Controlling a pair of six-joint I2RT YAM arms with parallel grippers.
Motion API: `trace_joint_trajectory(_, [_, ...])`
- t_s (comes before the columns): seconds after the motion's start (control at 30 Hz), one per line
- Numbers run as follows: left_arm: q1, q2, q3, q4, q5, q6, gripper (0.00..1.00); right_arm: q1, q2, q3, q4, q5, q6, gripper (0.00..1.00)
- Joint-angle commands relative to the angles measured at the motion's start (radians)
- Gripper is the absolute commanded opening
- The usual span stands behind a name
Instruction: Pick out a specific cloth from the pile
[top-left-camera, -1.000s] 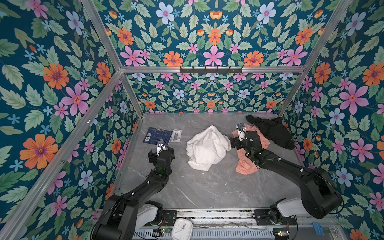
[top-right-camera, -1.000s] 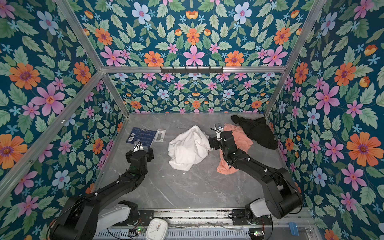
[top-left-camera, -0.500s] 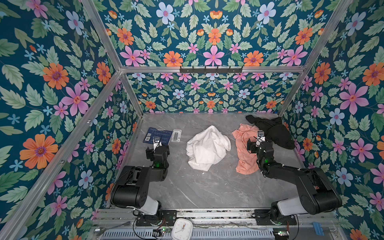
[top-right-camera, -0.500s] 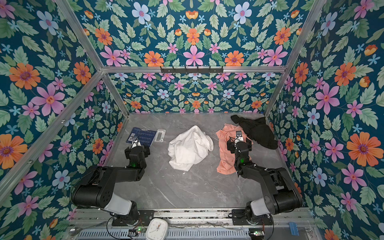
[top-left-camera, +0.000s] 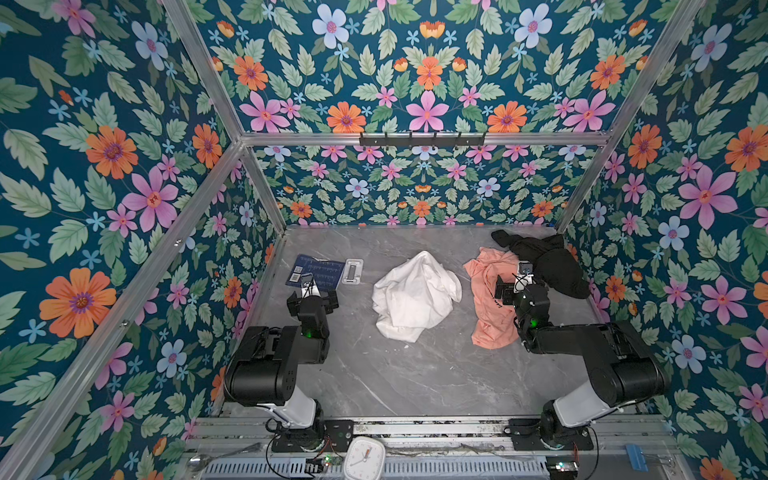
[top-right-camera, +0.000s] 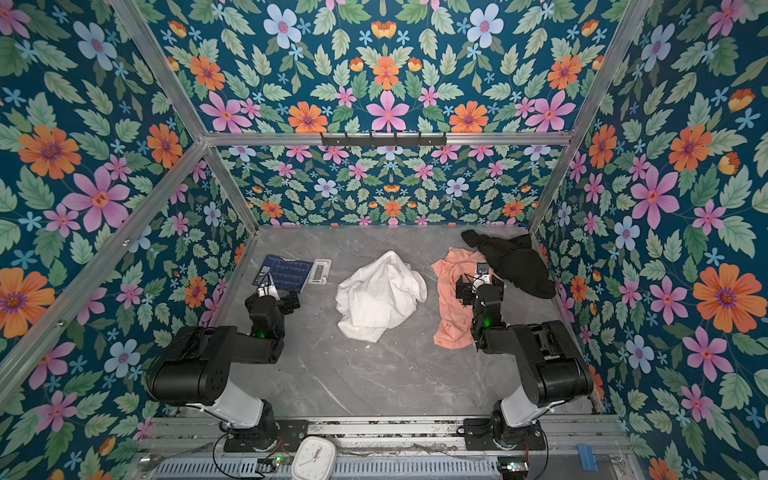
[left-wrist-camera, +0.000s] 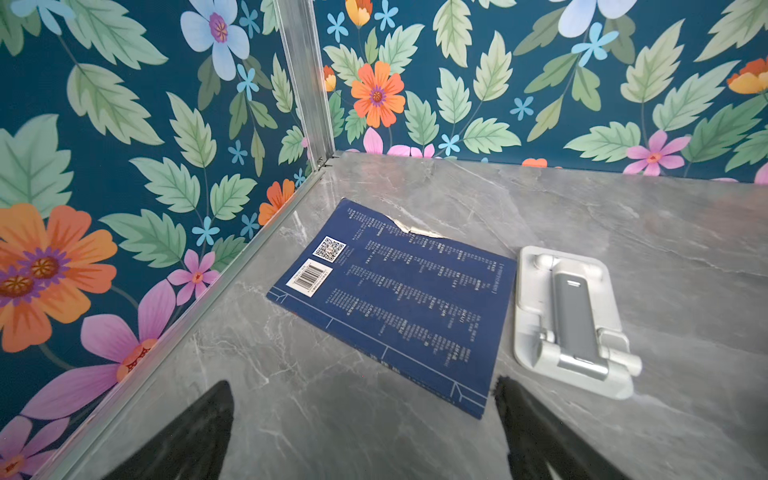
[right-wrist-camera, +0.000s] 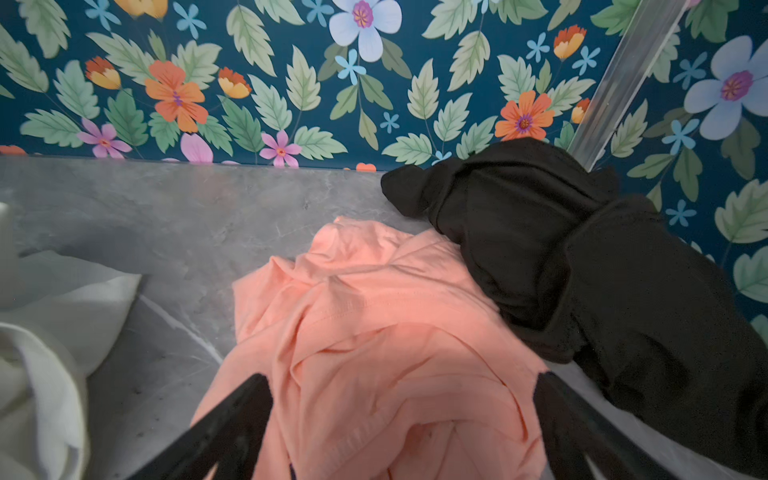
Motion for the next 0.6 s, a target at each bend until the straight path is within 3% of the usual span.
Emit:
trace_joint_trajectory(0.0, [-0.001, -0.001, 0.0, 0.042, 0.016, 0.001, 1.0, -0.002, -0.1, -0.006, -0.097, -0.079, 0.055, 0.99])
trace_joint_trajectory(0.17, [-0.001, -0.002, -0.001, 0.042, 0.015, 0.002, 1.0, 0.0, -0.185, -0.043, -0.086, -0.102, 0.057, 0.99])
trace_joint_trajectory(0.23, [-0.001, -0.002, -0.001, 0.042, 0.016, 0.002, 1.0, 0.025, -0.357, 0.069, -0.503, -0.175, 0.11, 0.99])
trace_joint_trajectory(0.27, [-0.001, -0.002, -0.001, 0.042, 0.015, 0.002, 1.0, 0.041, -0.401, 0.076, -0.561, -0.195, 0.106, 0.99])
trace_joint_trajectory(0.4, [-0.001, -0.001, 0.001, 0.043, 0.016, 0.002, 1.0, 0.067, -0.463, -0.038, -0.502, -0.027, 0.068, 0.99])
trace_joint_trajectory(0.57, [-0.001, -0.001, 0.0, 0.043, 0.016, 0.002, 1.0, 0.047, -0.481, -0.142, -0.336, 0.015, 0.051, 0.99])
